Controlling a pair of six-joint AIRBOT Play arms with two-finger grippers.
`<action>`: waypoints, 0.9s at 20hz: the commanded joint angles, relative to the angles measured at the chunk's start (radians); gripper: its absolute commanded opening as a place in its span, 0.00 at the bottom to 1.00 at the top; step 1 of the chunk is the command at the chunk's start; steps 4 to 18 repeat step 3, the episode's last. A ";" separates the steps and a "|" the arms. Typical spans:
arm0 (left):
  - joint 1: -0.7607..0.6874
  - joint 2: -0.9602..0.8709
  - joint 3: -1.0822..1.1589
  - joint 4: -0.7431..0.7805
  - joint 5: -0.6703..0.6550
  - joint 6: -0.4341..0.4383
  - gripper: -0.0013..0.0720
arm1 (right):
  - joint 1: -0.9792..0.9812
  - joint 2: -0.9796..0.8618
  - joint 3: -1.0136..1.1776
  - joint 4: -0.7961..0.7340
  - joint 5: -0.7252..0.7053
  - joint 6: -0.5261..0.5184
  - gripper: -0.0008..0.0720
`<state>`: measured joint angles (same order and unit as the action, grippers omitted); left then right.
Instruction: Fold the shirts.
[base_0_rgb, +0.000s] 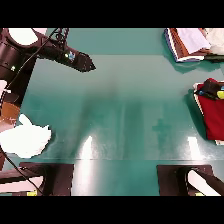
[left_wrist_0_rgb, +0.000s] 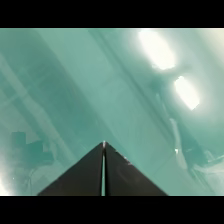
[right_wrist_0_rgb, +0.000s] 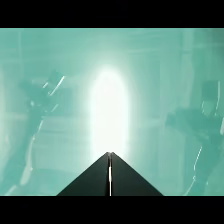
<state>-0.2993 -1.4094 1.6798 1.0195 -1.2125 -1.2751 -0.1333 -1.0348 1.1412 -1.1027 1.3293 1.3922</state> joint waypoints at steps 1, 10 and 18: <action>0.000 0.001 0.000 0.000 0.002 0.000 0.06 | 0.061 0.001 0.000 0.002 -0.011 -0.006 0.04; 0.000 0.001 0.000 0.000 0.002 0.000 0.06 | 0.061 0.001 0.000 0.002 -0.008 -0.006 0.04; 0.000 0.001 0.000 0.000 0.002 0.000 0.06 | 0.061 0.001 0.000 0.002 -0.008 -0.006 0.04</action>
